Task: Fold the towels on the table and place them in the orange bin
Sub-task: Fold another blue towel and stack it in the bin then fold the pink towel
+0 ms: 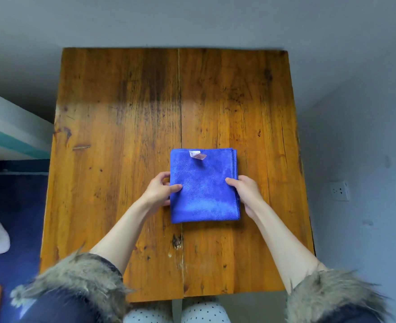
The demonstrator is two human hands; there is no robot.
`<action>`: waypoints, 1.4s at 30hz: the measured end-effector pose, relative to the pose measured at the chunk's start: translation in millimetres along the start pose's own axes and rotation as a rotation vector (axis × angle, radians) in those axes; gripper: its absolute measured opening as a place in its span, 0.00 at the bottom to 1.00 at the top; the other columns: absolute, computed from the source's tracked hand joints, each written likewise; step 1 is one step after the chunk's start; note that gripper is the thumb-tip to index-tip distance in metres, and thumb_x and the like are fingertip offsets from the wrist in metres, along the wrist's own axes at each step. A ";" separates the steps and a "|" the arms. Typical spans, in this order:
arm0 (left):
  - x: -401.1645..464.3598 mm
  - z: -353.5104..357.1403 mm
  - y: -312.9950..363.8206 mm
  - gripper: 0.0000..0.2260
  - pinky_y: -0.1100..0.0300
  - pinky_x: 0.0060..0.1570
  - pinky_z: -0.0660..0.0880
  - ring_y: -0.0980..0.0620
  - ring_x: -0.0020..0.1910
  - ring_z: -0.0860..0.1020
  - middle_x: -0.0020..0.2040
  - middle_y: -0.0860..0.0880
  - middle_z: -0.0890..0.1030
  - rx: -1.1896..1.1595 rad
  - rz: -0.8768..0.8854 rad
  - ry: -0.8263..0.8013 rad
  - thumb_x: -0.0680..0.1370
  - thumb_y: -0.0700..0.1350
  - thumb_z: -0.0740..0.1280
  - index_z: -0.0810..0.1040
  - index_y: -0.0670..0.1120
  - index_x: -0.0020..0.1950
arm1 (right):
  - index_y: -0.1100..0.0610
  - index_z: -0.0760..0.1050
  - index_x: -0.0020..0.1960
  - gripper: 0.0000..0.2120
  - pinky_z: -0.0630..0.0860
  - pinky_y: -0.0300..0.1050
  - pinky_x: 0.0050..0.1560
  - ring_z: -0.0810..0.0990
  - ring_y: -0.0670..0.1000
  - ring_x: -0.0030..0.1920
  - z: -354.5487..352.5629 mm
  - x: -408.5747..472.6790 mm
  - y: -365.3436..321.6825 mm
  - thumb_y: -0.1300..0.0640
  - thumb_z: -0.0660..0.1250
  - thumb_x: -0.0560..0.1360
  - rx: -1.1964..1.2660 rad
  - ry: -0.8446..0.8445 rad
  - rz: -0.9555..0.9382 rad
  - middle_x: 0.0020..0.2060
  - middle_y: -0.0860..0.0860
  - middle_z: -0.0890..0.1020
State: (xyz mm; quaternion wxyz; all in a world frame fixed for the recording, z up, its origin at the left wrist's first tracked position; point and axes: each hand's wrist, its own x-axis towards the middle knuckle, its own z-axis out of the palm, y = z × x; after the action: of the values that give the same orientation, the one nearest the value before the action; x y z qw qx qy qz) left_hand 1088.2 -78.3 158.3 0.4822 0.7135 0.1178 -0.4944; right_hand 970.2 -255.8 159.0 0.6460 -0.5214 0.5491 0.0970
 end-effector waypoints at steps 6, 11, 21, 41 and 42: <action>-39.2 -8.1 -24.3 0.13 0.49 0.46 0.78 0.50 0.46 0.79 0.45 0.47 0.77 -0.104 -0.028 0.001 0.77 0.36 0.65 0.72 0.48 0.59 | 0.57 0.73 0.57 0.09 0.76 0.43 0.39 0.81 0.48 0.44 -8.3 -21.7 0.5 0.61 0.61 0.77 -0.139 -0.178 -0.021 0.50 0.53 0.81; -80.9 -26.7 -41.5 0.14 0.52 0.42 0.78 0.52 0.45 0.79 0.43 0.48 0.77 -0.158 -0.002 0.046 0.77 0.36 0.65 0.71 0.48 0.61 | 0.54 0.72 0.55 0.06 0.79 0.48 0.46 0.82 0.48 0.45 1.6 -47.6 -8.0 0.60 0.62 0.78 -0.279 -0.314 -0.029 0.47 0.50 0.82; -178.5 -114.1 -96.6 0.17 0.53 0.47 0.77 0.52 0.49 0.78 0.52 0.46 0.78 -0.385 0.060 0.217 0.77 0.36 0.64 0.69 0.51 0.62 | 0.57 0.73 0.53 0.07 0.78 0.46 0.43 0.79 0.46 0.42 103.4 -131.6 -23.7 0.63 0.63 0.77 -0.526 -0.488 -0.184 0.45 0.49 0.79; -398.6 -346.7 -348.6 0.16 0.54 0.42 0.75 0.48 0.42 0.77 0.50 0.44 0.77 -0.879 0.138 0.765 0.77 0.33 0.63 0.67 0.48 0.61 | 0.57 0.75 0.54 0.09 0.77 0.47 0.43 0.81 0.51 0.42 462.2 -350.8 125.0 0.63 0.64 0.75 -1.030 -0.946 -0.382 0.43 0.53 0.81; -402.3 -356.1 -353.3 0.17 0.57 0.39 0.75 0.51 0.42 0.77 0.48 0.47 0.76 -0.904 0.129 0.792 0.77 0.34 0.62 0.65 0.50 0.61 | 0.57 0.75 0.54 0.09 0.77 0.47 0.44 0.81 0.51 0.42 478.8 -356.2 129.1 0.63 0.64 0.74 -1.047 -0.963 -0.395 0.43 0.53 0.81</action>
State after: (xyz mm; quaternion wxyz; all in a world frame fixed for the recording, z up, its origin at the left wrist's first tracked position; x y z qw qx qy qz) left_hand 876.7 511.7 302.2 0.6862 0.5735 0.4432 -0.0618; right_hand 1036.6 333.5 304.3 0.4876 -0.7501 -0.0177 0.4464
